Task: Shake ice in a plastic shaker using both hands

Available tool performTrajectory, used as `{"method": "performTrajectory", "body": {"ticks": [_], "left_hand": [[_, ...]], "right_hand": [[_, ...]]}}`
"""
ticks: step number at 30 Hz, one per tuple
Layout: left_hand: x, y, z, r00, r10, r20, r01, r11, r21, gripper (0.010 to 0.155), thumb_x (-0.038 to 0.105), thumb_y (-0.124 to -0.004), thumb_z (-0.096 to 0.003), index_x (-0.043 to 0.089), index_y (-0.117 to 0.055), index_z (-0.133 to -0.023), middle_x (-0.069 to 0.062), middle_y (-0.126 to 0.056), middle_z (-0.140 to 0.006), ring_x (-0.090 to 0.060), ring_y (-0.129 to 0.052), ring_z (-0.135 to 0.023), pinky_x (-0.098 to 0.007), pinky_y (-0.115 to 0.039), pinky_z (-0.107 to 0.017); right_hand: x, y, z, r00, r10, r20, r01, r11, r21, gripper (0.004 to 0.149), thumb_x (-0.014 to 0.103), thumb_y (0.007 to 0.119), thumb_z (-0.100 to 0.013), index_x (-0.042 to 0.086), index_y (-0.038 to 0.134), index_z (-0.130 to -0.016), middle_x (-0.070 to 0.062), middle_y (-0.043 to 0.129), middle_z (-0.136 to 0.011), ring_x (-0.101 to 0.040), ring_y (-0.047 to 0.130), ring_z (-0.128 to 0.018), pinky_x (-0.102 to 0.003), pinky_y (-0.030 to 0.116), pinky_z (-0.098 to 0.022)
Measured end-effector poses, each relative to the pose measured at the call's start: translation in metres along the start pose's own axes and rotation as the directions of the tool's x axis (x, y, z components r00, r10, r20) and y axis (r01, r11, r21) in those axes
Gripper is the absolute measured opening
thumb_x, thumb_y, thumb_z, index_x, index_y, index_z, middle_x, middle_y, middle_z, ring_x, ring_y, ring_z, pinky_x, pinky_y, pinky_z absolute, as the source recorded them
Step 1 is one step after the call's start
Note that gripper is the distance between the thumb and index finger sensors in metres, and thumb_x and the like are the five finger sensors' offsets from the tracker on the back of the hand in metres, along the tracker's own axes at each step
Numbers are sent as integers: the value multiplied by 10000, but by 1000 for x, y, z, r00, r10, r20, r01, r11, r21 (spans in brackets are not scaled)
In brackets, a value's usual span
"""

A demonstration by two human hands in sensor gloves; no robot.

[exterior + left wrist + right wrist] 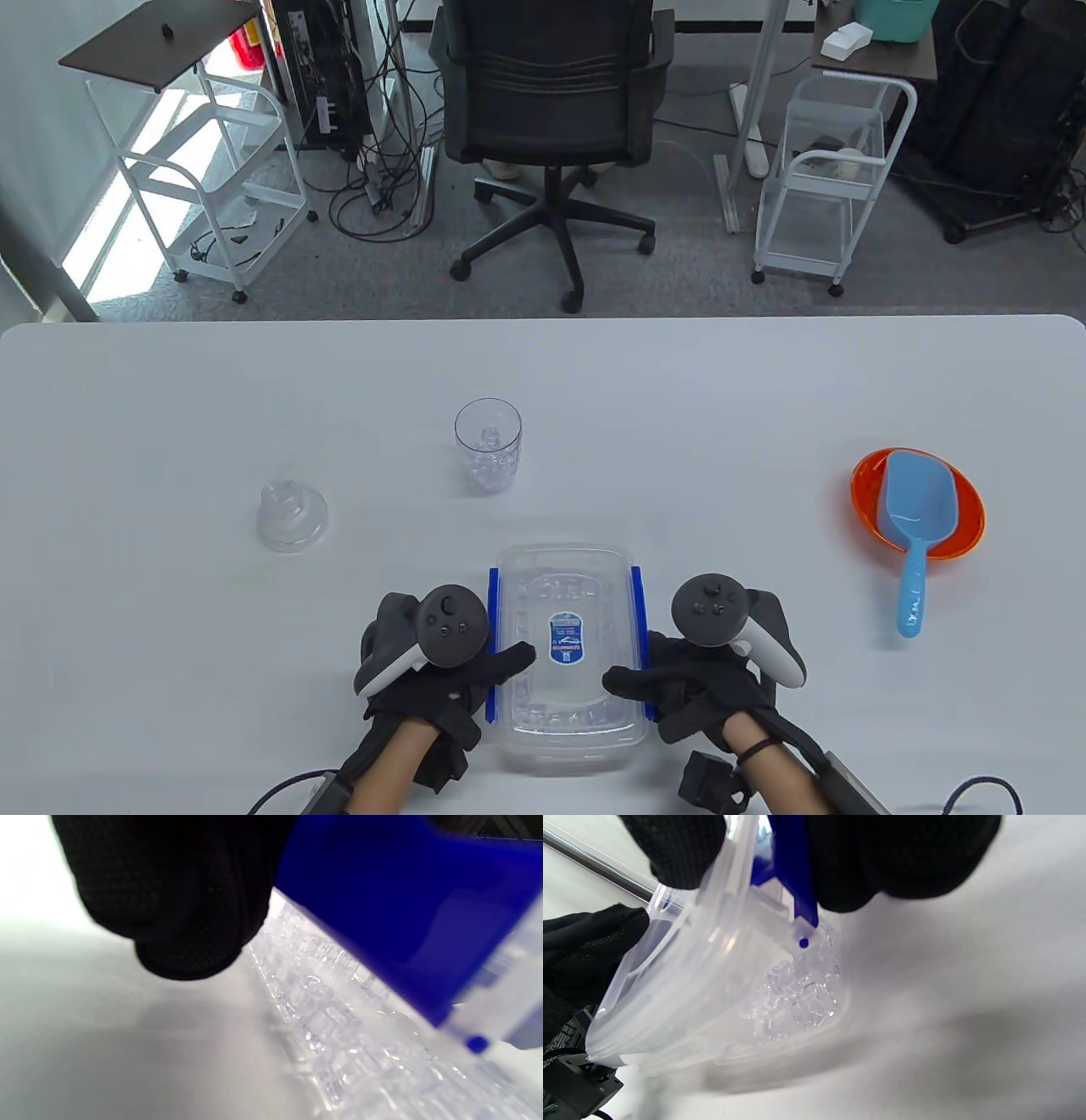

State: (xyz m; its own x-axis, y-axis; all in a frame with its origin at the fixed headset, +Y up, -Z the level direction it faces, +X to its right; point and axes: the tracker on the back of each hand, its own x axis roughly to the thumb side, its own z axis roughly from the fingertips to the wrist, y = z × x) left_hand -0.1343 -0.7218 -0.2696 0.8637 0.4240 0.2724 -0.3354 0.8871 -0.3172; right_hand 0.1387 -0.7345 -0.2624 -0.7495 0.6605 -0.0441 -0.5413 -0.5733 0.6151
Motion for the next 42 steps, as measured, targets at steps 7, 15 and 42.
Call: {"method": "performTrajectory", "body": {"ticks": [7, 15, 42], "left_hand": [[8, -2, -2, 997, -29, 70, 26, 999, 47, 769, 483, -664, -561, -242, -759, -798, -232, -986, -575, -152, -1058, -282, -237, -893, -180], [10, 0, -1, 996, -71, 47, 69, 996, 53, 749, 470, -649, -566, -232, -767, -799, -226, -993, -578, -166, -1063, -284, -247, -895, -185], [1, 27, 8, 996, -89, 23, 83, 981, 178, 798, 552, -555, -593, -157, -778, -884, -286, -986, -676, -287, -1083, -365, -322, -909, -222]], "right_hand": [[5, 0, 0, 999, 51, 12, -51, 999, -11, 849, 390, 725, -538, -304, 452, -945, -289, 833, -690, -308, 924, -370, -357, 875, -225], [5, 1, 0, 999, 36, 15, -36, 999, -6, 853, 392, 718, -542, -309, 443, -942, -290, 830, -691, -308, 923, -373, -358, 875, -227], [35, -35, 34, 938, 299, -173, -343, 873, -346, 833, 478, 607, -596, -131, 326, -1090, -450, 419, -1055, -712, 572, -827, -756, 627, -508]]}}
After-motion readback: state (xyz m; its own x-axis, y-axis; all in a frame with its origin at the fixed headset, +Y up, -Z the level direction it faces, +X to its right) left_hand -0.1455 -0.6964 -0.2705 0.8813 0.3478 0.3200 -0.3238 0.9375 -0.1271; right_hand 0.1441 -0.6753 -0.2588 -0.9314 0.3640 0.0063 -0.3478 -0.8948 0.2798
